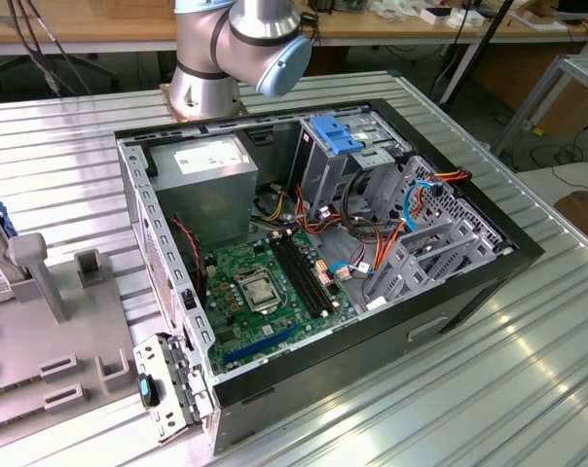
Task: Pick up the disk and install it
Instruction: 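Pick up the disk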
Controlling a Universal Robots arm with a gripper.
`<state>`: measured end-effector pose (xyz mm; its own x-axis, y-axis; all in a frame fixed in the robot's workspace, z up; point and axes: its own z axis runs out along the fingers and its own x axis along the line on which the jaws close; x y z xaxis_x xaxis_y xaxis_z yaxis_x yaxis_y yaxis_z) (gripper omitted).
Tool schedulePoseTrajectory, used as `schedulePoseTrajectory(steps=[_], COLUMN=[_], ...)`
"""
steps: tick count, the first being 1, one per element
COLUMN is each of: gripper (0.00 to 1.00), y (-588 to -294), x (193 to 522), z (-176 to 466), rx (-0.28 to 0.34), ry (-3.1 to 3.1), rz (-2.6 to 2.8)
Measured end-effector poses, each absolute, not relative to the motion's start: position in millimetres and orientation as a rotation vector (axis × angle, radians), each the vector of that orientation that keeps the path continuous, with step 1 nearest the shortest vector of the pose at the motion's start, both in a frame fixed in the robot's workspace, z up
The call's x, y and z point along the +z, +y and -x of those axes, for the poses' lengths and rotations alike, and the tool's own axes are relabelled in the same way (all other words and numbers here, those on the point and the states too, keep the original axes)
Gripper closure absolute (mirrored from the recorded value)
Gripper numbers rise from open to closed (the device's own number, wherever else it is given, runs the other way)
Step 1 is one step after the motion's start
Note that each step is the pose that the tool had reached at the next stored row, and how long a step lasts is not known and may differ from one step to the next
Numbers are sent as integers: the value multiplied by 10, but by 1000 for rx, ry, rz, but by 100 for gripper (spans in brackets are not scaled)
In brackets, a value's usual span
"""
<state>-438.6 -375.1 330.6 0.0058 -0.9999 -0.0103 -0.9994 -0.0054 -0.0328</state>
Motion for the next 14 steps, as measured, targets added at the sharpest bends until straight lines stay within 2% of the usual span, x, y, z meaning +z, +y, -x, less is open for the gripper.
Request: schedulePoseTrajectory(steps=[7, 14], gripper=[34, 34], y=[-3750, -3750], x=[3085, 3079], z=[4400, 4400], rx=[-25, -25], ry=[2194, 2194], rz=[2206, 2206])
